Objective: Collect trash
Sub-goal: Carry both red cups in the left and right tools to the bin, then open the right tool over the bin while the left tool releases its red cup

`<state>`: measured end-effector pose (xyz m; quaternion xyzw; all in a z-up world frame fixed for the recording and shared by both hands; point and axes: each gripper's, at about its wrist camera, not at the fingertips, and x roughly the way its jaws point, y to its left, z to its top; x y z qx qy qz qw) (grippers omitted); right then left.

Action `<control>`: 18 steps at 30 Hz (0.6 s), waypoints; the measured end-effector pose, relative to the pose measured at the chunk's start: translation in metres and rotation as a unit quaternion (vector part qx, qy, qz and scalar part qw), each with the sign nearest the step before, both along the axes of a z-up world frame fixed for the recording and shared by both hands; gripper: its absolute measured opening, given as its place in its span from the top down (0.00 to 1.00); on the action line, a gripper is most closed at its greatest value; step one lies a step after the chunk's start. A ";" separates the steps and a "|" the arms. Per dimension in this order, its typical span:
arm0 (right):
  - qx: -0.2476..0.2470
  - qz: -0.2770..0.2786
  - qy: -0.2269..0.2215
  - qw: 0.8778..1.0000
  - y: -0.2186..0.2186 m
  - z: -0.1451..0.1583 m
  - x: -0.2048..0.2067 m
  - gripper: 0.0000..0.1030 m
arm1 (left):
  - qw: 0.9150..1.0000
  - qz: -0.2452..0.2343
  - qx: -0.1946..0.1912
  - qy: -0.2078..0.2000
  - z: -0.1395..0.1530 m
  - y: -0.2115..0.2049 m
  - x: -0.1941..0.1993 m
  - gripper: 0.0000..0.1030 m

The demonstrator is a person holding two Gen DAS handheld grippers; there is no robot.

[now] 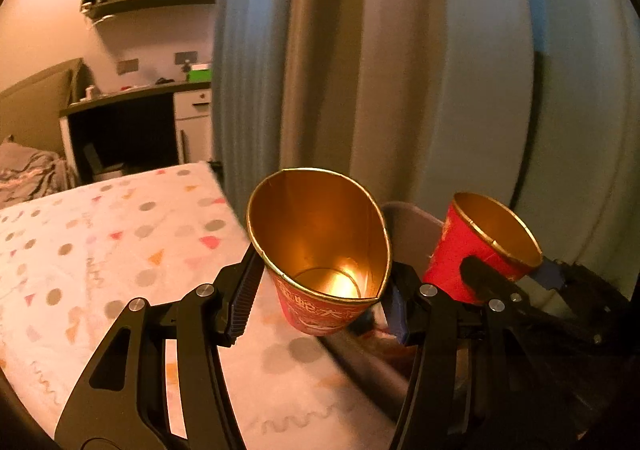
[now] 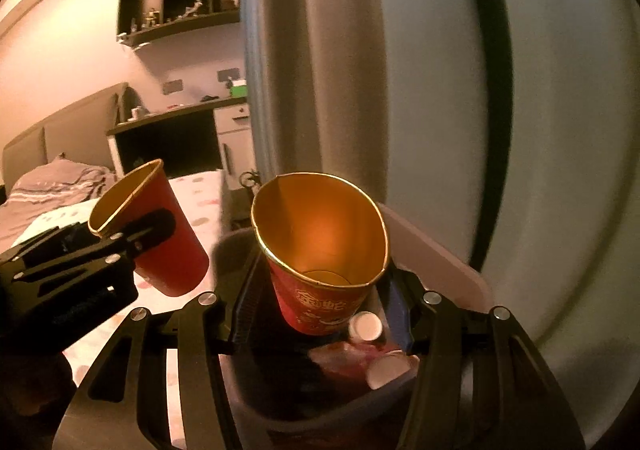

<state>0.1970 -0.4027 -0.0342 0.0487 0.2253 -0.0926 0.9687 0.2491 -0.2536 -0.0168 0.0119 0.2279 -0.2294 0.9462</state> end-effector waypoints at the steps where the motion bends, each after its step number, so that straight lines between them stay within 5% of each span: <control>1: 0.000 -0.004 0.002 1.000 -0.004 -0.002 0.001 0.48 | 1.000 -0.005 -0.002 0.003 -0.002 -0.005 0.001 0.48; 18: 0.004 -0.028 0.031 0.999 -0.040 -0.029 0.008 0.45 | 0.997 -0.069 0.006 0.040 -0.035 -0.060 0.024 0.46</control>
